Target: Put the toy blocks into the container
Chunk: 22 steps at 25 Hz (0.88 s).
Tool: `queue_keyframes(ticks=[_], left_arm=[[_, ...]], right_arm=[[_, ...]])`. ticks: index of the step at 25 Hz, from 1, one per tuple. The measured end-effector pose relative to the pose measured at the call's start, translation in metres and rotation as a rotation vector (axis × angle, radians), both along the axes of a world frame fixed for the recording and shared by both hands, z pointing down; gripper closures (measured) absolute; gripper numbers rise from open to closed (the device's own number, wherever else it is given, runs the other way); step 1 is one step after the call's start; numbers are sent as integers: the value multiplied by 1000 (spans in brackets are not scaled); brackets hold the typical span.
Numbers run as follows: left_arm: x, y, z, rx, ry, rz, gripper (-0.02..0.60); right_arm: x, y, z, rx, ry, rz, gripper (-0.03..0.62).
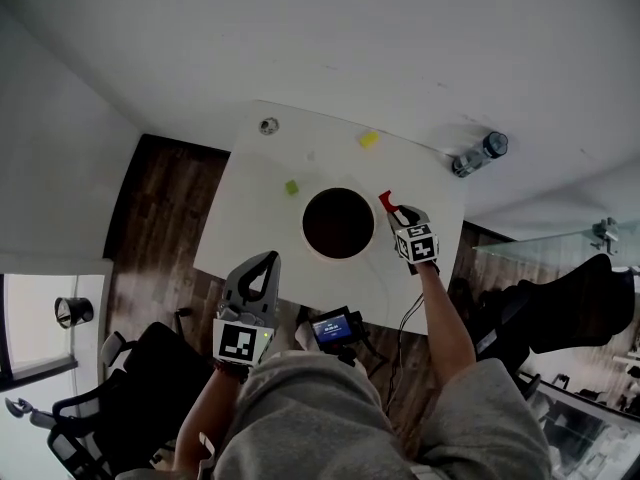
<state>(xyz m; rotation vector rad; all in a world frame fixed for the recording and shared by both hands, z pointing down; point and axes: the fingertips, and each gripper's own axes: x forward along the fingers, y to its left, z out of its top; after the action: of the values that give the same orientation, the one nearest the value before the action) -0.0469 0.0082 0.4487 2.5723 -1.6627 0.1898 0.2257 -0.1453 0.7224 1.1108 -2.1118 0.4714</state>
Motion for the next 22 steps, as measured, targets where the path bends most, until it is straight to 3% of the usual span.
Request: queue_keyframes(ticks=[8, 22], left_arm=[[25, -16, -2, 31, -8, 61, 577], [49, -42, 6, 20, 2, 169, 577]], right_arm=[[6, 47, -59, 92, -52, 25, 465], [-13, 141, -116, 115, -111, 82, 467]])
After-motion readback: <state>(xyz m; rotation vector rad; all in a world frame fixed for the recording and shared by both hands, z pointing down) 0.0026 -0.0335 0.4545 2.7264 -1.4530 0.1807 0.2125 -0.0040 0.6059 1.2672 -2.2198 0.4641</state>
